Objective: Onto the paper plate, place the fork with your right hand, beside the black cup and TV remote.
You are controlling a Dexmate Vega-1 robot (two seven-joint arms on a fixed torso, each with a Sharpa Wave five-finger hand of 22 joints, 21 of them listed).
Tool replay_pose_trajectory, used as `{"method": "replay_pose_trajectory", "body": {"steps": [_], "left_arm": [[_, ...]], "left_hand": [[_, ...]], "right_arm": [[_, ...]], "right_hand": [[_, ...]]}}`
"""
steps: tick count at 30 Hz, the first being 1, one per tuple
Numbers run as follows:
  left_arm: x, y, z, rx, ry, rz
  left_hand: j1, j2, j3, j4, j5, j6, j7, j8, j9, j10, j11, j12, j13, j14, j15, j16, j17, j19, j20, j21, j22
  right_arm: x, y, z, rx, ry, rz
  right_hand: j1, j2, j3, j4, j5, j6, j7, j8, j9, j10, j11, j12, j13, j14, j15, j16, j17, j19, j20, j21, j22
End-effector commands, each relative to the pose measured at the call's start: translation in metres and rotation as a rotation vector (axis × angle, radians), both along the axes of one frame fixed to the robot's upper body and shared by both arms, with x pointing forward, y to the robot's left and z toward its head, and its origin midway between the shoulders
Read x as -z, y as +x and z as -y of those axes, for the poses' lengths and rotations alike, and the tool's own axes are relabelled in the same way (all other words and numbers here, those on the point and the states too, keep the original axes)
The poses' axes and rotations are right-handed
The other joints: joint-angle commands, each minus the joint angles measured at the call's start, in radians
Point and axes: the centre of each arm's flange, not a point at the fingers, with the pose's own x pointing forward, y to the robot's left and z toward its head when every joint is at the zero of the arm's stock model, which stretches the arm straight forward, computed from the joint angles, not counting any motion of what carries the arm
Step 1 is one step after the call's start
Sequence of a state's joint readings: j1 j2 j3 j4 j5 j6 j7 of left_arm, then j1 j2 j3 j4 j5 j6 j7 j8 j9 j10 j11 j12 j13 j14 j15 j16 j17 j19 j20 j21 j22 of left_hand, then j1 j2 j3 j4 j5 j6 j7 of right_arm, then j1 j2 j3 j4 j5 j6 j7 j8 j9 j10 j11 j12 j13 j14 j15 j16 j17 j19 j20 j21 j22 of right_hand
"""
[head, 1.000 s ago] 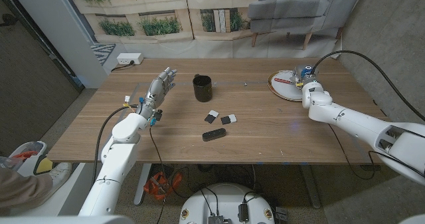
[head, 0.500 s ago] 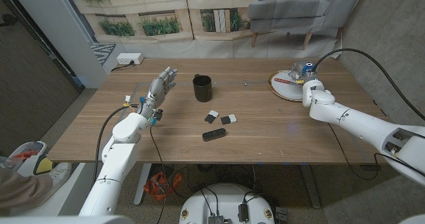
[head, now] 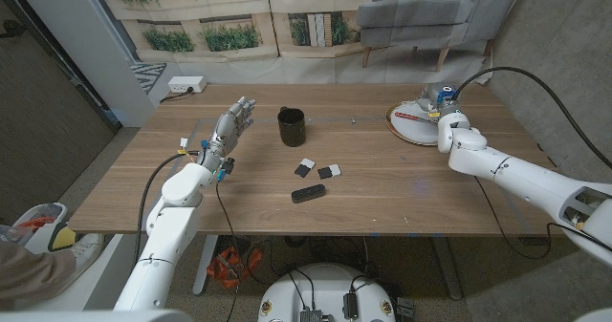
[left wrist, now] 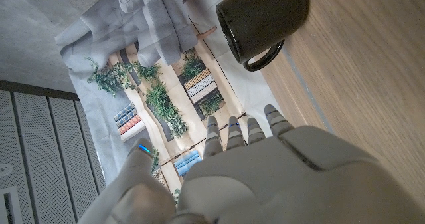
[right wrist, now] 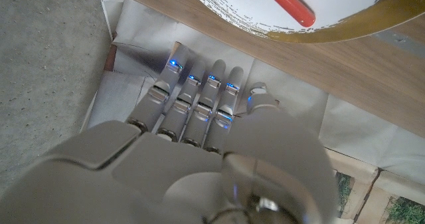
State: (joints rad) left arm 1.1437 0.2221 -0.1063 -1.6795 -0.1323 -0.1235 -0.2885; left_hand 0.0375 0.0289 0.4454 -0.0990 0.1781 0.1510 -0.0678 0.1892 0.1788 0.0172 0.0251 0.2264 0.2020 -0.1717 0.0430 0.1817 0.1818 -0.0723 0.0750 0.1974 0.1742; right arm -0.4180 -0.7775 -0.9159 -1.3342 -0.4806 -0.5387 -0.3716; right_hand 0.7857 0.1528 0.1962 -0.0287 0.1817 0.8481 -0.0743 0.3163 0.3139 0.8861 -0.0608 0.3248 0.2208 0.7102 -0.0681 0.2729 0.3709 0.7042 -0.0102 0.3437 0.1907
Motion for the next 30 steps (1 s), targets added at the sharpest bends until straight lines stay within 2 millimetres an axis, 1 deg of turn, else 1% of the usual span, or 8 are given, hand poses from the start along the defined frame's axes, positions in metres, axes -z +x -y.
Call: {"method": "replay_pose_trajectory", "body": {"steps": [1,4,7,9,14,17,21,30], "left_arm": [[-0.0009,0.0009,-0.0001,0.002,0.003,0.003],[-0.0005,0.0015,-0.0009,0.002,0.003,0.001],[-0.0005,0.002,-0.0011,0.003,0.002,0.001],[-0.0009,0.0029,-0.0015,0.003,0.002,0.002],[-0.0014,0.004,-0.0022,0.004,0.001,0.003],[-0.0012,0.0045,-0.0025,0.005,0.0,0.001],[-0.0012,0.005,-0.0034,0.005,0.0,0.001],[-0.0009,0.0056,-0.0045,0.006,-0.001,0.001]], "left_hand": [[0.006,0.003,-0.002,0.001,0.0,0.007,-0.001,0.002,0.006,0.006,0.003,0.005,0.004,-0.006,0.004,0.005,0.001,-0.004,0.003,-0.003,0.003],[0.006,0.003,-0.002,0.001,0.0,0.007,-0.001,0.002,0.006,0.005,0.003,0.005,0.004,-0.006,0.003,0.005,0.001,-0.004,0.004,-0.003,0.003],[0.006,0.003,-0.002,0.001,0.0,0.007,0.0,0.002,0.006,0.005,0.003,0.005,0.004,-0.006,0.003,0.005,0.001,-0.004,0.003,-0.003,0.003],[0.006,0.003,-0.002,0.001,0.0,0.007,0.0,0.002,0.006,0.005,0.001,0.005,0.004,-0.006,0.003,0.005,0.001,-0.005,0.004,-0.003,0.003],[0.006,0.003,-0.002,0.001,0.0,0.007,0.0,0.002,0.006,0.005,0.002,0.005,0.004,-0.006,0.003,0.005,0.001,-0.004,0.003,-0.003,0.003],[0.006,0.002,-0.003,0.001,0.0,0.006,0.0,0.002,0.006,0.006,0.002,0.005,0.004,-0.006,0.003,0.005,0.001,-0.004,0.003,-0.003,0.003],[0.006,0.002,-0.003,0.001,0.0,0.006,0.0,0.002,0.006,0.005,0.003,0.005,0.004,-0.006,0.003,0.005,0.001,-0.004,0.004,-0.003,0.003],[0.006,0.003,-0.003,0.001,0.0,0.006,-0.001,0.002,0.006,0.005,0.002,0.005,0.004,-0.006,0.002,0.005,0.001,-0.003,0.003,-0.003,0.003]], "right_arm": [[-0.0081,-0.0099,-0.0027,-0.037,0.003,0.028],[-0.0105,-0.0111,-0.003,-0.061,0.011,0.024],[-0.011,-0.0111,-0.0031,-0.071,0.014,0.02],[-0.0113,-0.011,-0.004,-0.078,0.013,0.013],[-0.0135,-0.0113,-0.0066,-0.084,0.009,0.011],[-0.0141,-0.0116,-0.0069,-0.09,0.012,0.007],[-0.0142,-0.0119,-0.0065,-0.096,0.019,0.0],[-0.0143,-0.0157,-0.0072,-0.104,0.024,0.014]], "right_hand": [[-0.028,0.014,0.002,0.021,0.007,0.007,-0.001,-0.007,-0.004,0.001,0.003,-0.003,0.0,0.011,-0.134,-0.007,0.0,-0.003,0.011,-0.002,0.003],[-0.073,0.03,0.01,0.053,0.013,-0.011,0.001,-0.024,-0.013,-0.029,0.013,-0.018,-0.003,-0.001,-0.129,-0.02,-0.001,-0.015,0.017,-0.008,0.002],[-0.137,0.025,0.003,0.095,0.008,-0.037,0.0,-0.046,-0.023,-0.056,0.017,-0.033,-0.005,-0.015,-0.12,-0.036,-0.009,-0.037,0.026,-0.02,-0.001],[-0.198,0.013,-0.013,0.13,-0.001,-0.061,0.005,-0.066,-0.032,-0.084,0.022,-0.048,-0.007,-0.022,-0.112,-0.047,-0.018,-0.068,0.037,-0.039,-0.005],[-0.23,0.006,-0.016,0.144,-0.004,-0.096,0.007,-0.088,-0.04,-0.117,0.02,-0.065,-0.009,-0.042,-0.103,-0.062,-0.031,-0.092,0.043,-0.058,-0.009],[-0.239,0.002,-0.016,0.146,-0.004,-0.114,0.004,-0.098,-0.044,-0.128,0.029,-0.071,-0.01,-0.053,-0.099,-0.068,-0.037,-0.106,0.047,-0.068,-0.011],[-0.286,-0.018,-0.036,0.161,-0.007,-0.16,0.012,-0.12,-0.055,-0.144,0.036,-0.08,-0.011,-0.073,-0.087,-0.075,-0.046,-0.123,0.057,-0.087,-0.014],[-0.333,-0.034,-0.058,0.174,-0.005,-0.191,0.022,-0.128,-0.063,-0.161,0.045,-0.088,-0.011,-0.093,-0.077,-0.078,-0.052,-0.133,0.063,-0.102,-0.016]]}}
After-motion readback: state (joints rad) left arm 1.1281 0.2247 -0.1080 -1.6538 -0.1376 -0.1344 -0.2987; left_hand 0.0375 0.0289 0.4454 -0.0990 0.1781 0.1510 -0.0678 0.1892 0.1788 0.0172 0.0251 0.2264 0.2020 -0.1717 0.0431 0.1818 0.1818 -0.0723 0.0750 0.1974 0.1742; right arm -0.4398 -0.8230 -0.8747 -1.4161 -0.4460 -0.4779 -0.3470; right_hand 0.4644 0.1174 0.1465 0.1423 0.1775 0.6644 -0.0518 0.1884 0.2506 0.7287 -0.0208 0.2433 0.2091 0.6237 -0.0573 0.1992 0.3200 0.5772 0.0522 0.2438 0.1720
